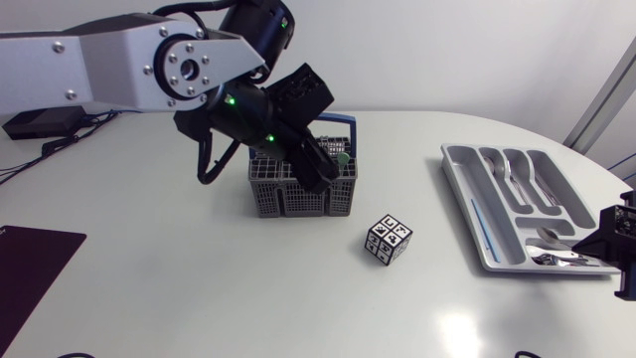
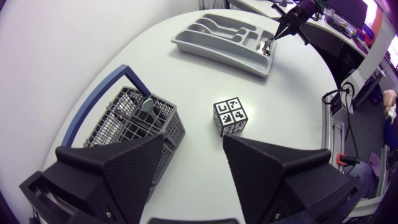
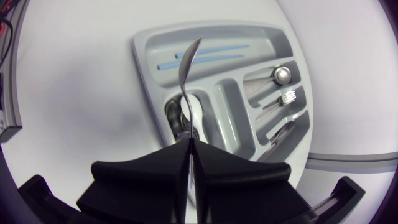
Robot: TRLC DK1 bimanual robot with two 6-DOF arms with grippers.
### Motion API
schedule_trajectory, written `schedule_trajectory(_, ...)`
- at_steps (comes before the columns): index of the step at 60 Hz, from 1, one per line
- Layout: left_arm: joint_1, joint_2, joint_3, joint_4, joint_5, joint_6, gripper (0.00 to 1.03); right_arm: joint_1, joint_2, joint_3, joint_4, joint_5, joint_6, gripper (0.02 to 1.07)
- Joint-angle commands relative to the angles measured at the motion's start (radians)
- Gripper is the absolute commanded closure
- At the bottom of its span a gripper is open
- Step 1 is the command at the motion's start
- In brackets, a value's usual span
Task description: Transfer all utensils from the basket to the drawer tray.
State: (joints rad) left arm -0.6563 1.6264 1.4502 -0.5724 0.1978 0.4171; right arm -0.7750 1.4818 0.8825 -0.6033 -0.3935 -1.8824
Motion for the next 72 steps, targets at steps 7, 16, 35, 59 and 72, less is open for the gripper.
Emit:
schedule_trajectory(7, -0.025, 0.036, -0.022, 0.016, -0.043, 0.031, 0.36, -0.030, 0.086, 0.024, 0.094, 0.048, -0.113, 1.02)
schedule_trajectory(16, -0.031, 0.052, -0.011, 0.016, -0.067, 0.042, 0.36, -0.038, 0.137, 0.030, 0.148, 0.097, -0.159, 1.02)
schedule_trajectory(35, -0.069, 0.078, -0.011, 0.083, -0.204, 0.123, 0.36, -0.038, 0.147, -0.031, 0.267, 0.139, -0.188, 0.60)
schedule_trajectory(59, -0.091, 0.150, -0.013, 0.210, -0.322, 0.308, 0.32, -0.013, -0.025, -0.106, 0.229, 0.050, -0.058, 0.21)
schedule_trajectory(72, -0.092, 0.201, 0.026, 0.236, -0.322, 0.402, 0.29, 0.069, -0.084, -0.100, 0.115, -0.004, 0.126, 0.17)
